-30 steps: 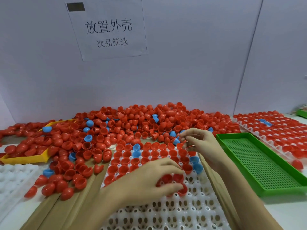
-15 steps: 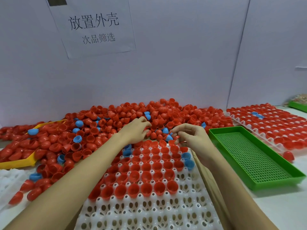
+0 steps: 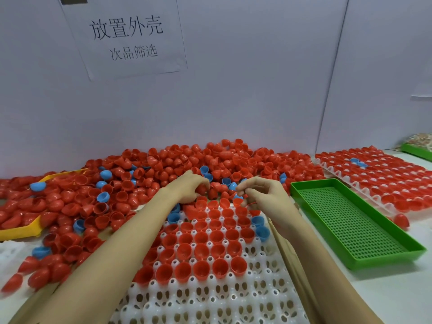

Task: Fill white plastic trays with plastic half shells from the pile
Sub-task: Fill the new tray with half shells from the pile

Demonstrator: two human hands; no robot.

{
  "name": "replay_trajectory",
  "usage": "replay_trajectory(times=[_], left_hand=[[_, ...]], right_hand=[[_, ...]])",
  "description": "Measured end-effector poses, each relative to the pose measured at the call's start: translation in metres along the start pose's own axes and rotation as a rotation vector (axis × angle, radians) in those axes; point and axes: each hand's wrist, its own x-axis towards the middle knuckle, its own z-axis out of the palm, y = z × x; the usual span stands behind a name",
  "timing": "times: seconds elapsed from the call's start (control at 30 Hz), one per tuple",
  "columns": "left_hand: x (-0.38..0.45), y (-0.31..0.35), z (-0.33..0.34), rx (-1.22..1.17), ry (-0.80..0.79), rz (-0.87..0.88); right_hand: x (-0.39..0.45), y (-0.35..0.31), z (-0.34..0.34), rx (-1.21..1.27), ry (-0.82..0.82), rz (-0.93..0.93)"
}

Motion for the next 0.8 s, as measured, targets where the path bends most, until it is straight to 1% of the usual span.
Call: replay_trajectory(times=[0.1,0.2,0.27,0.43,0.5,0.6,0.7,0.8], left_hand=[[-0.012,-0.004,-0.007,-0.082,0.146,-0.006],[-0.027,-0.006,-0.012,-0.181,0.385,-0.005],[-0.040,-0.009,-0.014,-0.252,0.533,-0.051],[-0.074,-0.015,-0.007,-0.404,0.745,-0.160],[-0.083,-0.019,-0.003,-0.406,0.781,-0.209],[-0.094,-0.026,0.002,-0.389,0.795,-0.275],[-0.099,-0.032,0.002,-0.361,0.828,-0.284],[-0.102,-0.037,0.003,-0.390,0.800,-0.281]], right_hand=[[0.000,0.000,0.000,-0.007,0.006,0.006],[0.000,0.000,0.001,-0.015,0.005,0.009],[0.000,-0.001,0.001,-0.022,0.006,0.008],[-0.002,-0.002,0.001,-0.036,0.010,-0.001],[-0.002,-0.002,0.000,-0.043,0.011,-0.004],[-0.002,-0.001,0.001,-0.048,0.014,-0.003],[-0.002,-0.001,0.000,-0.039,0.012,0.001],[-0.002,0.000,0.000,-0.044,0.014,0.000]])
